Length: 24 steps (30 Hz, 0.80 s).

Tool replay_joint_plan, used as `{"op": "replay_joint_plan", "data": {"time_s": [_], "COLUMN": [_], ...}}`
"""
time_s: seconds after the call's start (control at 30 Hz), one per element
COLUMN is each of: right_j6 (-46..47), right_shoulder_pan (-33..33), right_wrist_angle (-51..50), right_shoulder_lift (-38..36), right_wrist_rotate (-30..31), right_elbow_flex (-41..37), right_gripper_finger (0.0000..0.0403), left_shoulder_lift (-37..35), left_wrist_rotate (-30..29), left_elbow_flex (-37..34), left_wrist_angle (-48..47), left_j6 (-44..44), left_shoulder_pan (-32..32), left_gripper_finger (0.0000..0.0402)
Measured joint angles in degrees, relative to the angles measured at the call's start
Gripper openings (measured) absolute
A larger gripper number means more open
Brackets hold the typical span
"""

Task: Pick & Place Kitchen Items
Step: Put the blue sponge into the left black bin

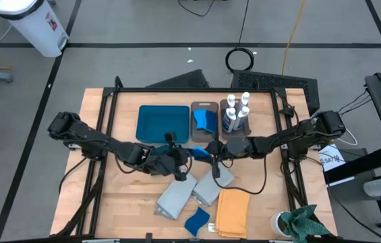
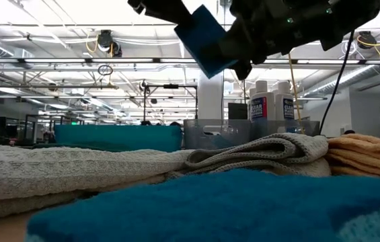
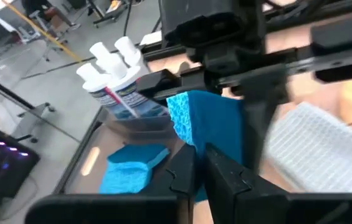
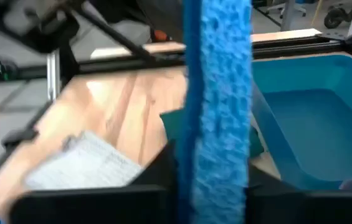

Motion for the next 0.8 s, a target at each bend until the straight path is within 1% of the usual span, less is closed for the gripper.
{"op": "replay_joint_plan", "data": {"time_s": [0.03, 0.07, 0.17, 0.23, 0.33, 0.4, 0.47, 0.53, 0.6, 0.67, 0.77, 0.8], "right_j6": [-1.42, -2.54, -3.65, -5.16, -6.82, -8.09, -9.97, -11.70, -11.98, -11.27, -9.48, -8.95], "right_shoulder_pan": [0.00, 0.00, -0.02, 0.00, 0.32, 0.37, 0.43, 0.61, 0.56, 0.09, -0.89, -1.17], "right_wrist_angle": [-1.10, -2.38, -6.28, -7.50, -5.09, 0.08, 8.63, 19.19, 28.88, 35.18, 37.98, 37.82], "right_shoulder_lift": [-0.66, -1.57, -5.09, -8.30, -13.17, -16.03, -17.91, -18.18, -17.26, -15.10, -12.25, -11.23], "right_wrist_rotate": [-0.84, -1.35, -1.65, -0.07, 4.34, 5.52, 5.10, 4.82, 3.56, 2.89, 2.30, 2.28], "right_elbow_flex": [0.00, 0.00, -0.09, -1.17, -4.67, -8.83, -14.29, -19.71, -24.47, -26.77, -27.68, -27.26], "right_gripper_finger": [0.0024, 0.0013, 0.0009, 0.0003, 0.0002, 0.0001, 0.0001, 0.0001, 0.0001, 0.0001, 0.0001, 0.0000], "left_shoulder_lift": [0.00, -0.08, -0.96, -2.18, -4.35, -5.91, -7.57, -9.01, -9.29, -9.09, -6.89, -6.04], "left_wrist_rotate": [0.65, 1.28, 1.86, 1.82, 1.38, 1.38, 1.36, 2.08, 6.05, 12.18, 24.23, 27.47], "left_elbow_flex": [0.00, 0.00, 0.02, 0.04, 0.02, 0.02, 0.02, 0.02, 0.02, 0.22, 3.47, 4.77], "left_wrist_angle": [0.24, 0.35, 0.55, 0.61, 2.25, 4.06, 6.39, 8.28, 10.79, 12.06, 10.50, 8.53], "left_j6": [-0.25, -0.26, -0.15, -0.27, 0.35, 0.96, 0.35, -1.22, -2.03, -2.58, -3.24, -3.62], "left_shoulder_pan": [-0.01, -0.16, -0.57, -0.81, -0.79, -0.33, 0.39, 1.64, 3.56, 5.88, 9.96, 11.08], "left_gripper_finger": [0.0031, 0.0035, 0.0047, 0.0055, 0.0073, 0.0091, 0.0115, 0.0147, 0.0185, 0.0224, 0.0273, 0.0285]}}
